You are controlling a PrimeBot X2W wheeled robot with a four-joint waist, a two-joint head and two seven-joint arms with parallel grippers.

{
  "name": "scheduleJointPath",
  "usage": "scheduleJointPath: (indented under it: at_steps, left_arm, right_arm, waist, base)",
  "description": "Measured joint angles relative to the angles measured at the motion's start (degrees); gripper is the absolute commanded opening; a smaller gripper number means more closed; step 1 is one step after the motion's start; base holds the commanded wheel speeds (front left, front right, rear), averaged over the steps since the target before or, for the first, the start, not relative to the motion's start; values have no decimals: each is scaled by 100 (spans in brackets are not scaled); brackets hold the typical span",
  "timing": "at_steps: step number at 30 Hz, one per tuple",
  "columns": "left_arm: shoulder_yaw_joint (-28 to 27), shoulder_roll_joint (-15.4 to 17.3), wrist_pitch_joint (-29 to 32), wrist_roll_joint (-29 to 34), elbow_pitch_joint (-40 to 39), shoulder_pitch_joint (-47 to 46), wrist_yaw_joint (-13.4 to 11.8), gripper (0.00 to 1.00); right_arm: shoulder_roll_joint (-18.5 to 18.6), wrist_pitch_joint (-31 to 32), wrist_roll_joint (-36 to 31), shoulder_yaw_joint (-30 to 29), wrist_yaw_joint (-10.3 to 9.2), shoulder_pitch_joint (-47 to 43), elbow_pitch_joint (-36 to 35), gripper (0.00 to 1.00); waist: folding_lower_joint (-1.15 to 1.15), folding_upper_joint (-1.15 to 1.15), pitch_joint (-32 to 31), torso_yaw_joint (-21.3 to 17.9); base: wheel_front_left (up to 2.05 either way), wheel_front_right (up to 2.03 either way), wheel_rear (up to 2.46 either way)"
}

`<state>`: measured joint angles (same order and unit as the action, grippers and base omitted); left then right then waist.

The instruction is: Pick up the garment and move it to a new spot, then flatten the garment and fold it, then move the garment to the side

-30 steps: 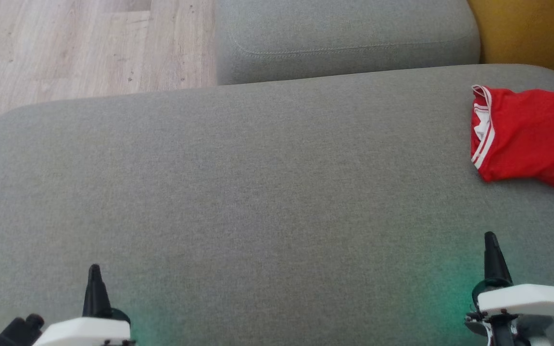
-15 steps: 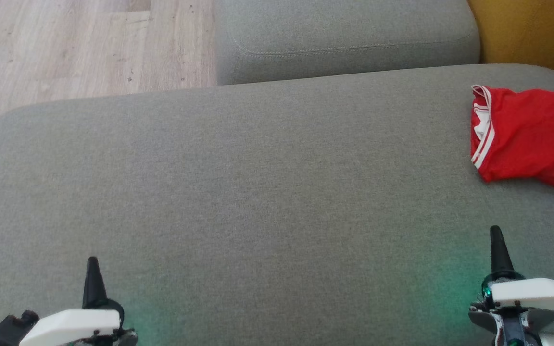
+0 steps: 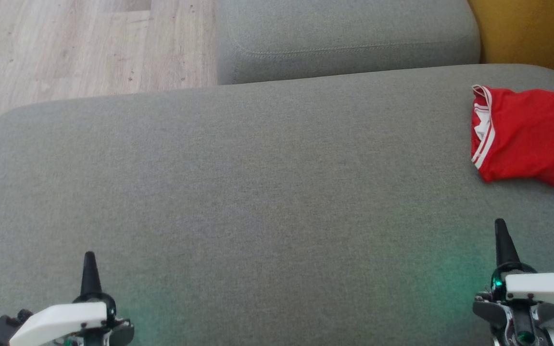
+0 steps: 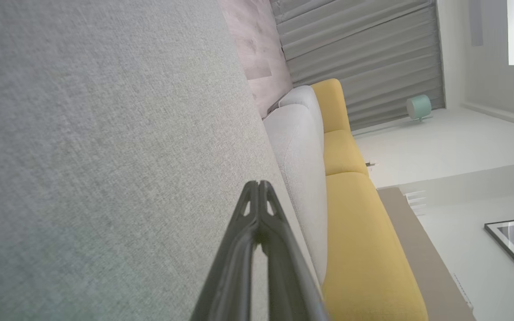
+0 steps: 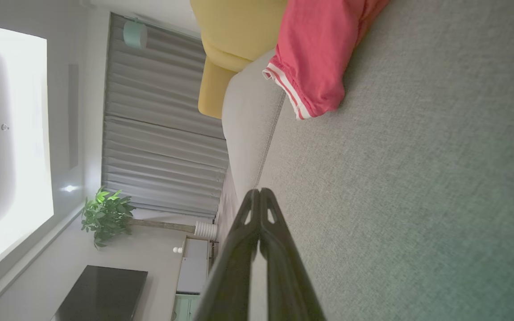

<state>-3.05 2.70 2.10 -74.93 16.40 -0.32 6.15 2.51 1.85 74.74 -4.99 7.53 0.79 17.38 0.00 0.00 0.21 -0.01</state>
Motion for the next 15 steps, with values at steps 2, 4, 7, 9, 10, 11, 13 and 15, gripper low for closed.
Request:
scheduleJointPath:
  at_steps: [2, 4, 7, 9, 10, 11, 13, 15]
  left_arm:
    - [-16, 0, 43, -138, -1, -9, 18, 0]
    - [-30, 0, 70, -267, 0, -37, 36, 0]
    - [-45, -1, 125, -467, -12, -87, 41, 0]
    - [-51, -2, 138, -597, -14, -94, 42, 0]
    - [-56, -2, 145, -656, -14, -97, 43, 0]
    - [-63, -2, 168, -722, -14, -102, 43, 0]
    - [-69, -2, 196, -857, -14, -117, 47, 0]
    - [-77, -2, 244, -985, -14, -143, 48, 0]
  right_arm:
    - [0, 29, 144, -19, 0, 4, -7, 0]
    - [0, 55, 279, -41, 0, 12, -19, 0]
    - [1, 92, 480, -70, 0, 35, -22, 0]
    - [1, 121, 616, -81, 0, 82, -23, 0]
    - [1, 137, 678, -86, 0, 109, -30, 0]
    - [1, 168, 745, -93, 0, 126, -43, 0]
    - [1, 178, 886, -100, 0, 129, -58, 0]
    - [1, 207, 1016, -112, 0, 129, -58, 0]
  waist:
    - [0, 0, 0, 0]
    - [0, 0, -1, 0]
    - [0, 0, -1, 0]
    - [0, 0, -1, 0]
    - [0, 0, -1, 0]
    - [0, 0, -1, 0]
    - [0, 0, -1, 0]
    - [0, 0, -2, 0]
  base:
    - [0, 0, 0]
    - [0, 0, 0]
    - [0, 0, 0]
    - [0, 0, 0]
    - [0, 0, 0]
    - [0, 0, 0]
    - [0, 0, 0]
    - [0, 0, 0]
